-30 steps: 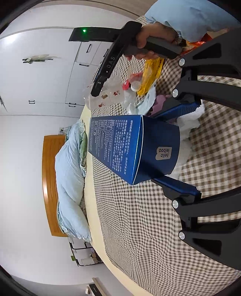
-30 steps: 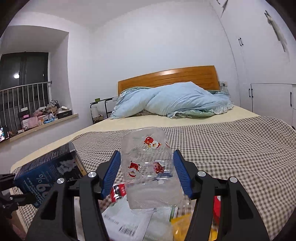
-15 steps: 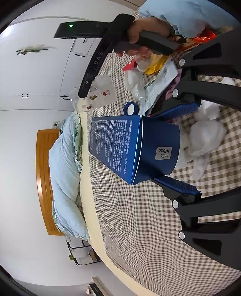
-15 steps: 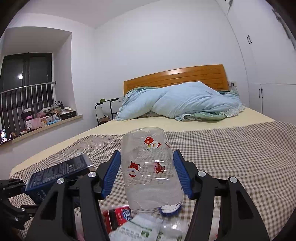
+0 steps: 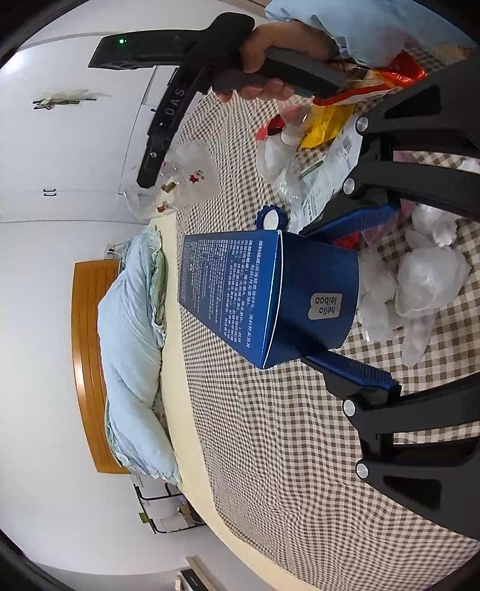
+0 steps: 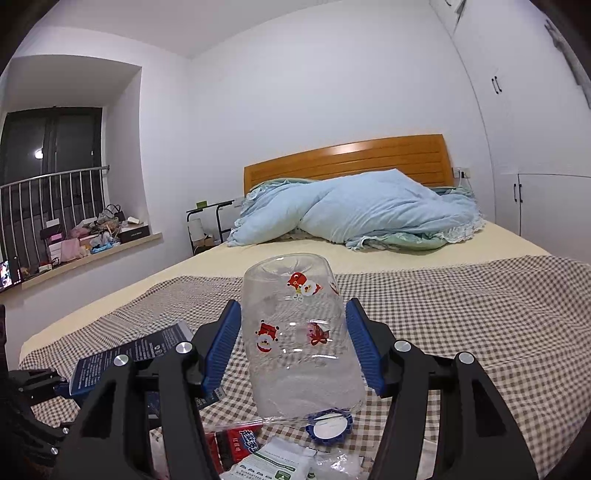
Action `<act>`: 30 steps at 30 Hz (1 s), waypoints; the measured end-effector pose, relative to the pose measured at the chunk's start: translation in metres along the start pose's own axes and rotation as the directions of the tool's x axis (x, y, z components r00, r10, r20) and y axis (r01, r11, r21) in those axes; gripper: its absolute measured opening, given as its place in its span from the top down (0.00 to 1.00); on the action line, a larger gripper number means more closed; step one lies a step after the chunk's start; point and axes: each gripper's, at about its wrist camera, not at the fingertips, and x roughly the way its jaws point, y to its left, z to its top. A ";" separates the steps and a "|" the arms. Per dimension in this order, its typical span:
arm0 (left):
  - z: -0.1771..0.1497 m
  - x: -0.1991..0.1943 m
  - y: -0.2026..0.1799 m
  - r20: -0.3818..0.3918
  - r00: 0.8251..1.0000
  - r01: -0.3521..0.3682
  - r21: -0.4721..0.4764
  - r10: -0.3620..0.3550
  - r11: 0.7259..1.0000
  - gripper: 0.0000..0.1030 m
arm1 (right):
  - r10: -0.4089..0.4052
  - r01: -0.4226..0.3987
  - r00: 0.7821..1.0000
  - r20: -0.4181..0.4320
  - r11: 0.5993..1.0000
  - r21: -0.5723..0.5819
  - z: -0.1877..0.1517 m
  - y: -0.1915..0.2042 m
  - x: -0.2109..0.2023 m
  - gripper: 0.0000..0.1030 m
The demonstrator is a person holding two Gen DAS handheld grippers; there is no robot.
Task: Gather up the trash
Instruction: 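Lift the bottle and box off the bed with both grippers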
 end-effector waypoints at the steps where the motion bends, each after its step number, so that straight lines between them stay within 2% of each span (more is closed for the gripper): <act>1: 0.000 -0.004 -0.001 0.003 1.000 0.001 -0.001 -0.001 1.000 0.44 | -0.003 0.003 1.000 0.007 1.000 0.002 0.003 0.002 -0.007 0.44; 11: -0.007 -0.055 -0.010 0.035 0.999 0.001 0.000 -0.001 1.000 0.44 | -0.027 0.027 0.998 0.061 1.000 0.000 0.027 0.017 -0.061 0.44; 18: -0.020 -0.093 -0.023 0.041 0.999 0.000 0.019 -0.001 1.000 0.44 | -0.048 0.049 0.999 0.013 0.999 -0.019 0.017 0.035 -0.099 0.44; 30: -0.055 -0.154 -0.048 0.041 0.999 0.017 0.056 -0.019 0.998 0.44 | -0.059 0.061 0.996 -0.063 0.998 0.025 -0.011 0.055 -0.159 0.44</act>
